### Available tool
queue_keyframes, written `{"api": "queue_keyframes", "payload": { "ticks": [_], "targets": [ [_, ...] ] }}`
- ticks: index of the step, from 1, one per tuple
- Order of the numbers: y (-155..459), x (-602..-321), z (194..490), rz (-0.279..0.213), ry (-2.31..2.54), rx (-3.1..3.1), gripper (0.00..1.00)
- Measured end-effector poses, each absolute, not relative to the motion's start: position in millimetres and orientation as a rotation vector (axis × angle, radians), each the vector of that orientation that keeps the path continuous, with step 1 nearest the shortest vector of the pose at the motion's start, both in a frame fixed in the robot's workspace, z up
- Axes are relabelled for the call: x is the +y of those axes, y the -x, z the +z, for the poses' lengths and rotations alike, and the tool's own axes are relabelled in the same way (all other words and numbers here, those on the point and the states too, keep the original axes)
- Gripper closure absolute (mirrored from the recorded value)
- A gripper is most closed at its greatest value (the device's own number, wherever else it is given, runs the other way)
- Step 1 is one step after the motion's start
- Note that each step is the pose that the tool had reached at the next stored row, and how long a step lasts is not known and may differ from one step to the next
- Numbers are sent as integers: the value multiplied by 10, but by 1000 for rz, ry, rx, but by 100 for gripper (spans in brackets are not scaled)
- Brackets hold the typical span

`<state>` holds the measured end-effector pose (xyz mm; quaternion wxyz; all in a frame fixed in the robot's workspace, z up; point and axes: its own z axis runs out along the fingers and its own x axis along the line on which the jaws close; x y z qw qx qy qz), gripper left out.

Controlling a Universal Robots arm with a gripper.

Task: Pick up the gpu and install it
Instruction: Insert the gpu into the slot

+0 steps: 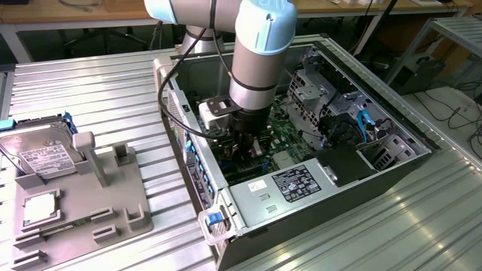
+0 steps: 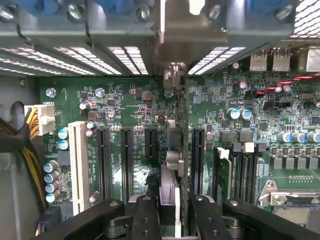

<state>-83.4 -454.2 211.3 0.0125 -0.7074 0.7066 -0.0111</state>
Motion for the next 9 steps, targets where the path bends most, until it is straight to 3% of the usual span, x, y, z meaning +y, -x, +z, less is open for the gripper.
{"api": "queue_keyframes", "payload": {
  "ticks": [3,4,9],
  "targets": [
    [836,-4545,2111,-34,2204,2202,72],
    [835,-4541,2117,-34,2203,2201,65],
    [834,-4542,2459,-39,2201,2199,65]
  ]
}}
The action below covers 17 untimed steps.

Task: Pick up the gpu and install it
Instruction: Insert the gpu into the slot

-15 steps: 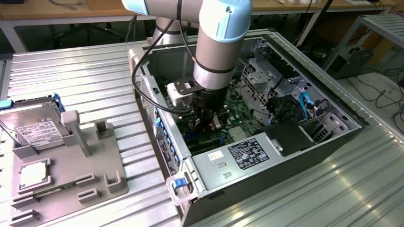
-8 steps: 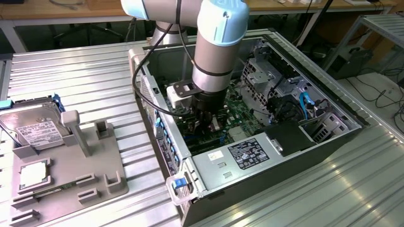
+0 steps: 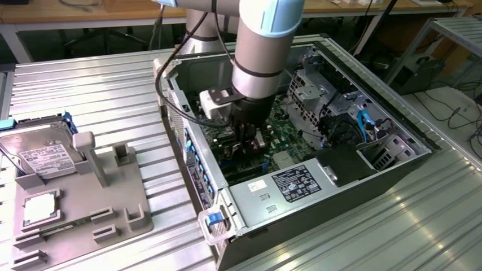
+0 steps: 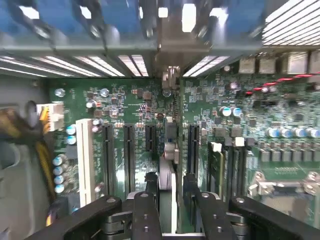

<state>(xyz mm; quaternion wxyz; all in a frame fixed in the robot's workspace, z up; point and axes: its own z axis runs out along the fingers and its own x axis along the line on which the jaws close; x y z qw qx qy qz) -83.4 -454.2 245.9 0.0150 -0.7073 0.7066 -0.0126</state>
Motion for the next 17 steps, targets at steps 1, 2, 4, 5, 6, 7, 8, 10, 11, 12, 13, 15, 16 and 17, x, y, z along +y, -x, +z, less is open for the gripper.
{"api": "queue_keyframes", "payload": {
  "ticks": [1,2,4,5,6,7,8,10,11,12,13,15,16,17],
  "targets": [
    [834,-4542,2538,-40,2201,2199,65],
    [834,-4542,2608,-40,2201,2198,65],
    [834,-4542,2712,-41,2200,2198,65],
    [834,-4542,2754,-41,2200,2198,65],
    [834,-4542,2817,-42,2200,2198,65],
    [835,-4542,2869,-42,2200,2197,65],
    [835,-4542,2925,-43,2199,2197,65],
    [834,-4542,2923,-43,2199,2197,65],
    [834,-4542,2923,-43,2199,2197,67],
    [835,-4542,2923,-43,2199,2197,73],
    [835,-4542,2923,-43,2199,2197,80],
    [834,-4542,2923,-43,2199,2197,89],
    [835,-4542,2924,-43,2199,2197,89],
    [835,-4542,2924,-43,2199,2197,89]
  ]
}}
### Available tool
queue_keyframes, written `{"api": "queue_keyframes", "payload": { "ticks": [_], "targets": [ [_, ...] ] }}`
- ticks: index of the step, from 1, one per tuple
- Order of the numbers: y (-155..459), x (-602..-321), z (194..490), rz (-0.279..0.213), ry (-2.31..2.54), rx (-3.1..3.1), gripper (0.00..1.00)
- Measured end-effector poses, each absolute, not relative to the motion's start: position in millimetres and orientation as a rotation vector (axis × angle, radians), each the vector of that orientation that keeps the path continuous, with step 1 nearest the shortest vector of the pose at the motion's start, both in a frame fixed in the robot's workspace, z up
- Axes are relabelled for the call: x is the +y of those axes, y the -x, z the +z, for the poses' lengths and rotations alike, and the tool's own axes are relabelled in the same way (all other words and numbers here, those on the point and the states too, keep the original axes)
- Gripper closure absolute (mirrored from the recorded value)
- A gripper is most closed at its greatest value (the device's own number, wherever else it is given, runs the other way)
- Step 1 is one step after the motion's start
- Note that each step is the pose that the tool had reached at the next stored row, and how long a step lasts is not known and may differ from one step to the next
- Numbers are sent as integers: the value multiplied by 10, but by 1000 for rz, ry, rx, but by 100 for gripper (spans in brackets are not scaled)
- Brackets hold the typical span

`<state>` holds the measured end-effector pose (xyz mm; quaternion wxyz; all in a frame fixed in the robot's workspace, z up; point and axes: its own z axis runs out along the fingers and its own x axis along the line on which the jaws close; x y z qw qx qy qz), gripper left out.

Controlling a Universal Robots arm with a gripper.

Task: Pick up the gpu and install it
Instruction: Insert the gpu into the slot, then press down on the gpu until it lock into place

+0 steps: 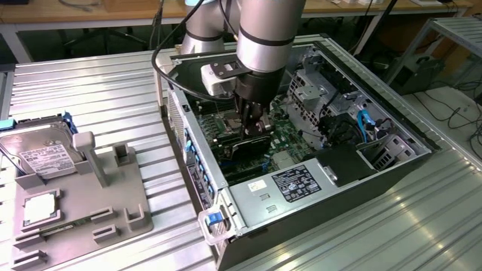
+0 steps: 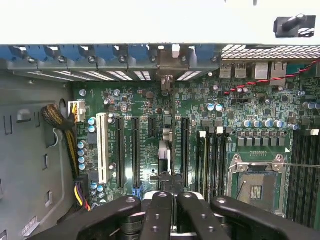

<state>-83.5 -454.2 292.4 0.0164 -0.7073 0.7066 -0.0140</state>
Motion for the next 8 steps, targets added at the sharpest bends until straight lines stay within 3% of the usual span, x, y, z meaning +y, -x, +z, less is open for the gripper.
{"api": "queue_keyframes", "payload": {
  "ticks": [8],
  "targets": [
    [835,-4542,2924,-43,2199,2197,89]
  ]
}}
